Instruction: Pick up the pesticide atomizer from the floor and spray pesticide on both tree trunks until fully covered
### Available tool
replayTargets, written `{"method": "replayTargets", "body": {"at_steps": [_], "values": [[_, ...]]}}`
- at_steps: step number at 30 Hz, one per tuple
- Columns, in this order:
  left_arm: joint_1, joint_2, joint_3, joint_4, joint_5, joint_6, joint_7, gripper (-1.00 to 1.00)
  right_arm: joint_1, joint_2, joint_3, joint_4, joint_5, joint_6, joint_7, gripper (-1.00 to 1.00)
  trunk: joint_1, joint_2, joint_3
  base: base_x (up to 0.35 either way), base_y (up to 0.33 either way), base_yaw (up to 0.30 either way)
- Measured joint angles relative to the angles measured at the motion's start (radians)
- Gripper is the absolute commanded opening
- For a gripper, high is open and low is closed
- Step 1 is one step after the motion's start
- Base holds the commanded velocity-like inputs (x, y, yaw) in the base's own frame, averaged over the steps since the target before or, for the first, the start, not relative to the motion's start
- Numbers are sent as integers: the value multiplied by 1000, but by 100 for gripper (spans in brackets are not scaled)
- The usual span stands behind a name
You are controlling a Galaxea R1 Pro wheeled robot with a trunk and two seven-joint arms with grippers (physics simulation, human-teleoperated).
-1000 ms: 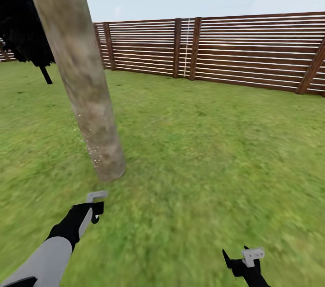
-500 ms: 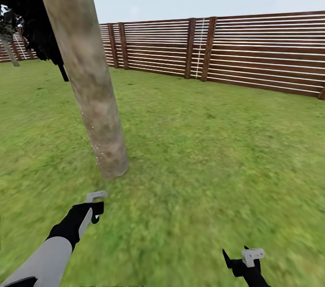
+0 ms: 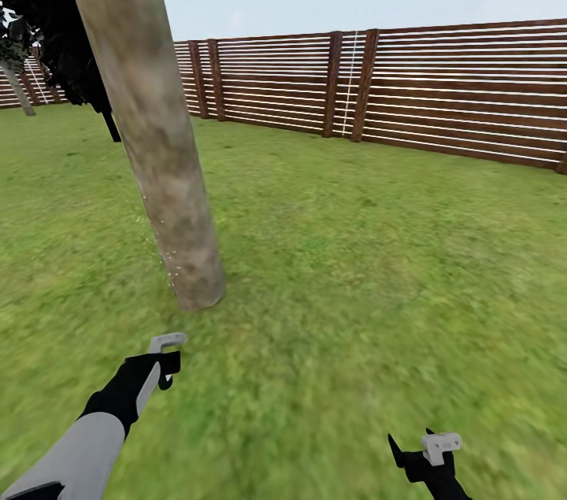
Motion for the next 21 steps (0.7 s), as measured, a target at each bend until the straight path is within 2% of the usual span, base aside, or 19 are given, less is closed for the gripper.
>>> {"method": "replayTargets", "body": {"at_steps": [4, 14, 21], "values": [[0, 3, -2, 0, 13, 0, 0, -100, 0, 0, 0, 0, -1, -1, -1, 100, 0, 0, 0, 0, 0, 124], [0, 1, -2, -1, 13, 0, 0, -100, 0, -1, 0, 0, -2, 0, -1, 100, 0, 0, 0, 0, -2, 270], [0, 0, 0, -2, 13, 0, 0, -100, 0, -1, 0, 0, -1, 0, -1, 100, 0, 0, 0, 54, -225, 257]]}}
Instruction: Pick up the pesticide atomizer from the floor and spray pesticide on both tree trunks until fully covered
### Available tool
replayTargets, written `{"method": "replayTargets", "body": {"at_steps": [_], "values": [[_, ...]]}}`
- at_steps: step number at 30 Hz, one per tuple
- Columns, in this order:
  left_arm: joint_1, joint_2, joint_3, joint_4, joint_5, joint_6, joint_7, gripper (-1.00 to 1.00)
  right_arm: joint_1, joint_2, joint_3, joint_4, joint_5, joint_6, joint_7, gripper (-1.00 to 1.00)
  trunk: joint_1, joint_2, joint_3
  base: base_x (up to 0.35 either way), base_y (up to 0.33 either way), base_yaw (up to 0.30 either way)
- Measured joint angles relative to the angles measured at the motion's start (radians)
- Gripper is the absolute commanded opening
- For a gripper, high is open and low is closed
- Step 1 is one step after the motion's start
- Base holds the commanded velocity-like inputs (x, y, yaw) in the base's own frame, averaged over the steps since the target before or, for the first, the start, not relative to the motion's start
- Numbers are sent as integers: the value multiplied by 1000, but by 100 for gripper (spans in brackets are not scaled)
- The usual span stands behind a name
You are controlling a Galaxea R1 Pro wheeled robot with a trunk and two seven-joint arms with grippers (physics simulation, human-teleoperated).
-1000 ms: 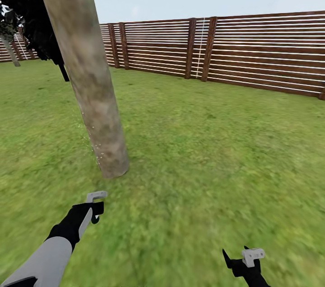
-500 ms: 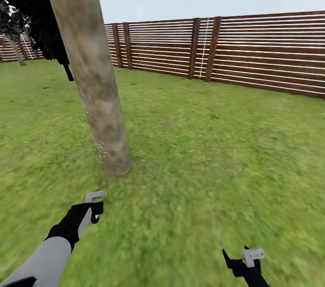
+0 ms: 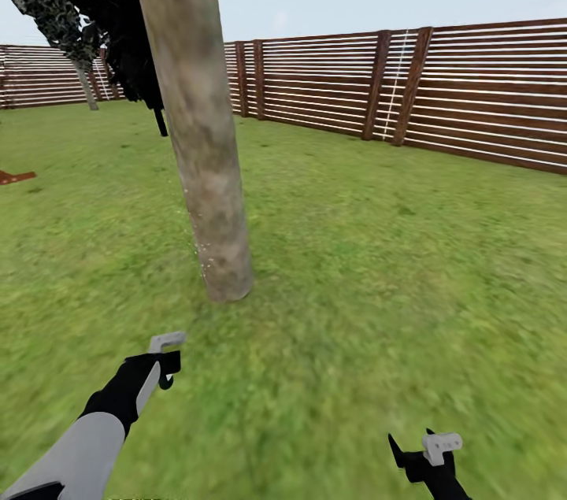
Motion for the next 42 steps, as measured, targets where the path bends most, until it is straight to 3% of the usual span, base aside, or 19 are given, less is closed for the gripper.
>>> {"method": "replayTargets", "body": {"at_steps": [12, 18, 33, 42], "values": [[0, 0, 0, 0, 0, 0, -2, -100, 0, -1, 0, 0, 0, -1, 1, 100, 0, 0, 0, 133, -262, 26], [0, 0, 0, 0, 0, 0, -2, -100, 0, -1, 0, 0, 0, -1, 1, 100, 0, 0, 0, 193, -221, 228], [0, 0, -1, 0, 0, -1, 0, -100, 0, -1, 0, -1, 1, -1, 1, 100, 0, 0, 0, 15, -13, 100], [0, 0, -2, 0, 1, -2, 0, -100, 0, -1, 0, 0, 3, -1, 1, 100, 0, 0, 0, 0, 0, 272]]}}
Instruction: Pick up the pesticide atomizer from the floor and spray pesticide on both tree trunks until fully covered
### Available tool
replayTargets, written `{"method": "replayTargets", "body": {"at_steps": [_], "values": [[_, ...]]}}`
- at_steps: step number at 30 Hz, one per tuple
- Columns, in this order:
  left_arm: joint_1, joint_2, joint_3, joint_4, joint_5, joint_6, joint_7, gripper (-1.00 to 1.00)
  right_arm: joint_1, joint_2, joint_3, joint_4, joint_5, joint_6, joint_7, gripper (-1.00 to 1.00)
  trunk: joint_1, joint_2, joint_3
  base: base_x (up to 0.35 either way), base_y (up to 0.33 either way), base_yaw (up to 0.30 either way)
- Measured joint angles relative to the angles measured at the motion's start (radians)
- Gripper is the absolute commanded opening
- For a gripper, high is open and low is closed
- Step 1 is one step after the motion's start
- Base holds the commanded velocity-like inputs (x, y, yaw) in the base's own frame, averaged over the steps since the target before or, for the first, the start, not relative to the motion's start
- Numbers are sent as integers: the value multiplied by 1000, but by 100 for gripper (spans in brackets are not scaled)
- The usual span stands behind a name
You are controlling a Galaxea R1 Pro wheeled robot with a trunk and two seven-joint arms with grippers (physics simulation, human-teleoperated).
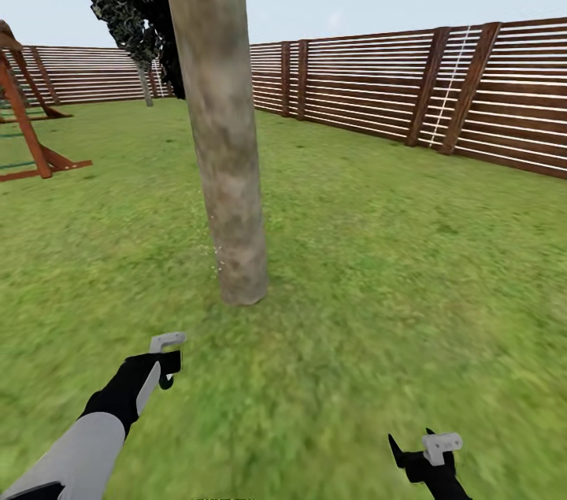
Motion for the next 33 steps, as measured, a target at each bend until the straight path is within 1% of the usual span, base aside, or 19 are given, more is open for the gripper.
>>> {"method": "replayTargets", "body": {"at_steps": [4, 21, 25, 29, 33], "values": [[0, 0, 0, 0, 0, 0, 0, -100, 0, 0, 0, 0, 0, 1, 0, 100, 0, 0, 0, 0, 0, 102], [0, 1, 0, 0, 0, 0, 0, -100, 0, 0, 0, 0, 0, 0, 0, 100, 0, 0, 0, 0, 0, 4], [0, 0, 0, 0, 1, 0, 0, -100, 0, 1, 0, 0, 0, 0, 0, 100, 0, 0, 0, 0, -4, 213], [0, 0, 0, 0, -1, 0, 0, -100, 0, 0, 0, 0, 0, 0, 0, 100, 0, 0, 0, 0, -180, 239], [0, 1, 0, 0, -1, 1, 0, -100, 0, 0, 0, 0, 0, 0, 0, 100, 0, 0, 0, 10, -265, 35]]}}
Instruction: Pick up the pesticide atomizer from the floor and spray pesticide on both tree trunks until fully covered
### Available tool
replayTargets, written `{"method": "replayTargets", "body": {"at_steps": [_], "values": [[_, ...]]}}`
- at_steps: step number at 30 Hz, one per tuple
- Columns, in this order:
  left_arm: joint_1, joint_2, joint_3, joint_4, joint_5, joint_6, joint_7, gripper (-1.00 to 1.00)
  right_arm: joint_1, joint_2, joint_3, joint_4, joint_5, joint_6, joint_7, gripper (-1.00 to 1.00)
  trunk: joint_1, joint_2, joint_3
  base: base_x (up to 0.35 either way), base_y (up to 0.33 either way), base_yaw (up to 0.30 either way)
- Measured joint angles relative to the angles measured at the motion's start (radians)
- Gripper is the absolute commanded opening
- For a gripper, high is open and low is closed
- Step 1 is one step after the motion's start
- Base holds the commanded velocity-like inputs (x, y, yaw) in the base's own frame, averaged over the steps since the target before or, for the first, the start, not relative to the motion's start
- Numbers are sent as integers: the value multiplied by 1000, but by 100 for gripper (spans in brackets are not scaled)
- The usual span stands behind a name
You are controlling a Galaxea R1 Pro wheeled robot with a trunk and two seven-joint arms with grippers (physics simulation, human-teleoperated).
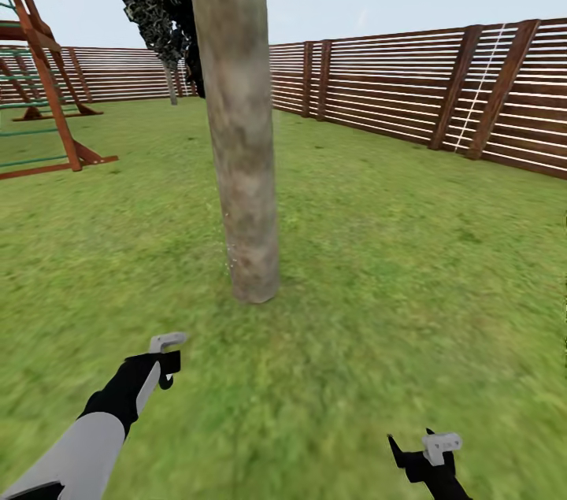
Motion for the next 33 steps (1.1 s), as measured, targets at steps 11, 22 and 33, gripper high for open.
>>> {"method": "replayTargets", "body": {"at_steps": [11, 22, 33], "values": [[0, -1, 0, 0, 1, -1, 0, -100, 0, 0, 0, 0, -1, 0, 0, 100, 0, 0, 0, 82, -269, 142], [0, -1, 0, 0, 2, -1, 0, -100, 0, 0, 0, -1, -2, 0, -1, 100, 0, 0, 0, 174, -245, 4], [0, -1, -2, 0, 1, -1, 0, -100, 0, 0, 0, -2, -2, 0, -1, 100, 0, 0, 0, 51, -65, -101]]}}
